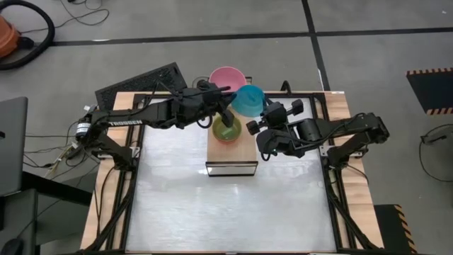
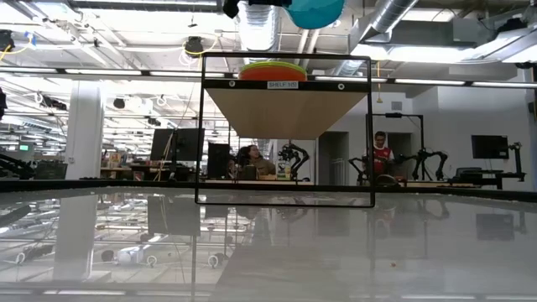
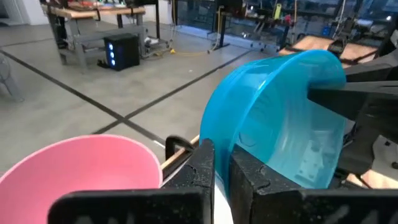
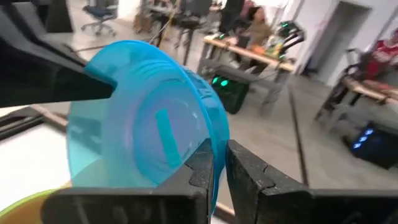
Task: Place and stack bowls onto a shelf
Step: Stack the blue bowl on top of the green bowl on the shelf
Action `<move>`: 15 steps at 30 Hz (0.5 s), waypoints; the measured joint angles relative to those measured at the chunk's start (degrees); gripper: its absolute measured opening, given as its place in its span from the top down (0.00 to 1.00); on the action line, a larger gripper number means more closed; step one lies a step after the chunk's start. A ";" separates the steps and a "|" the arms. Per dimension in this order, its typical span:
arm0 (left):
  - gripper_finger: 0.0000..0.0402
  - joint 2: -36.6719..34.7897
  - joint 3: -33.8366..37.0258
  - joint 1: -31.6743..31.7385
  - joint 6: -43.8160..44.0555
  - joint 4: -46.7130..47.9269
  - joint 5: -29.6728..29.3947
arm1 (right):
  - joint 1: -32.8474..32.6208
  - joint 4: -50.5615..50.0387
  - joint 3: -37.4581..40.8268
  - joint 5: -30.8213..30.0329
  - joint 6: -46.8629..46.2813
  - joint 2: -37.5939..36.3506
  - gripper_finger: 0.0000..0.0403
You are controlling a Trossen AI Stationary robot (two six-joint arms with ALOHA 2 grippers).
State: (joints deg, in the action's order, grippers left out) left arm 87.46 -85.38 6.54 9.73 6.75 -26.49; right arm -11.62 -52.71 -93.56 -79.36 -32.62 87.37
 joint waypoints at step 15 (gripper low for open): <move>1.00 -0.33 -0.02 -0.28 4.23 5.92 2.72 | -1.25 1.45 0.02 21.54 0.26 -5.98 0.31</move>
State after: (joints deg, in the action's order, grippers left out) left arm 87.13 -85.41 6.26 13.96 12.67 -23.77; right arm -12.87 -51.27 -93.54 -57.82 -32.36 81.40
